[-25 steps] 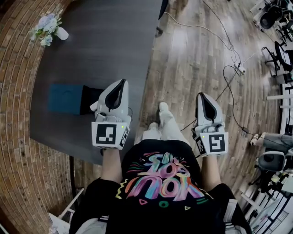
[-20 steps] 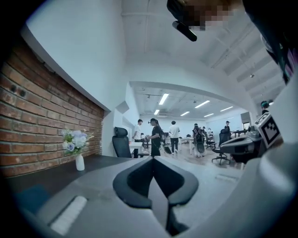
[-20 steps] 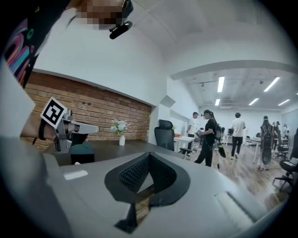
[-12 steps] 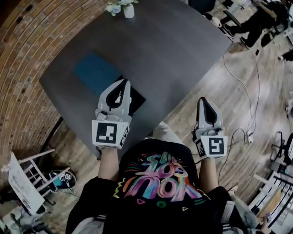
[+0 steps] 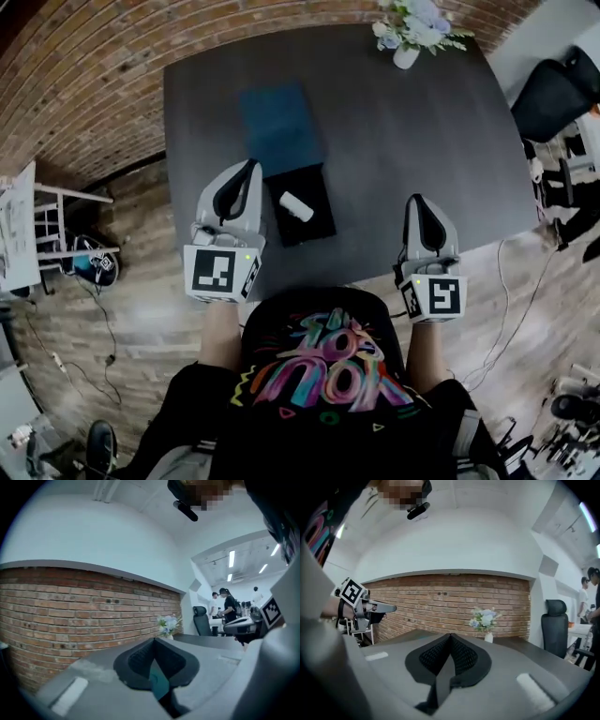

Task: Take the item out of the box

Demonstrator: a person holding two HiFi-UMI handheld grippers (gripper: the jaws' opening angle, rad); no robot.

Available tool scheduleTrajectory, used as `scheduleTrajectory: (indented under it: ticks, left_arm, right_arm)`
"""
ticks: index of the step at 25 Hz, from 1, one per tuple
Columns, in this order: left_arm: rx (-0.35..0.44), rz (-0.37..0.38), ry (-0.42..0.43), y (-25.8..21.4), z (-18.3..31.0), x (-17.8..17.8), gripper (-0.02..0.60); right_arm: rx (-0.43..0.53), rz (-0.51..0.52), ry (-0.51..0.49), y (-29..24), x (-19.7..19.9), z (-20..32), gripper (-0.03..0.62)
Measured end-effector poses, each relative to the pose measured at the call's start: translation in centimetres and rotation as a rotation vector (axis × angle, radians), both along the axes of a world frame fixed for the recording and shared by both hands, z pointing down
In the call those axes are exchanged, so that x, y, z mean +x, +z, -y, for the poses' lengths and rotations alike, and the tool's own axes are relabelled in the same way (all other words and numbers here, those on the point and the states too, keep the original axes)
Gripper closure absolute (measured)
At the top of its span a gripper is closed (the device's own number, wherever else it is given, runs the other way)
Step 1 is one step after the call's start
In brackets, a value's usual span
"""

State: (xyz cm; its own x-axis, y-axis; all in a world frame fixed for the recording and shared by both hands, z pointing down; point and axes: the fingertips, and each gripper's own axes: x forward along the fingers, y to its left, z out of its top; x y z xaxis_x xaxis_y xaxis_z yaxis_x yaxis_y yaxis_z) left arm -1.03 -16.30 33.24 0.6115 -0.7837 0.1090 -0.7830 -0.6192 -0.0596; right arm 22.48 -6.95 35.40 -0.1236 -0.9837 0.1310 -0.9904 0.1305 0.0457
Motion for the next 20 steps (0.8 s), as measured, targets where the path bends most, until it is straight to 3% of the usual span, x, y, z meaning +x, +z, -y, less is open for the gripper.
scheduleTrajectory:
  ticks: [5, 10, 20]
  left_arm:
    - [-0.004, -0.003, -0.138, 0.3, 0.3, -2.6, 0.580]
    - [-0.021, -0.006, -0.229, 0.7, -0.2, -3.9, 0.580]
    - [-0.032, -0.016, -0.270, 0.7, -0.2, -6.8, 0.580]
  right_arm:
    - [0.018, 0.006, -0.163, -0.3, -2.0, 4.4, 0.592]
    - [0.015, 0.011, -0.260, 0.0, -3.1, 6.9, 0.592]
    - [0.013, 0.009, -0.340, -0.2, -6.9, 8.9, 0.592]
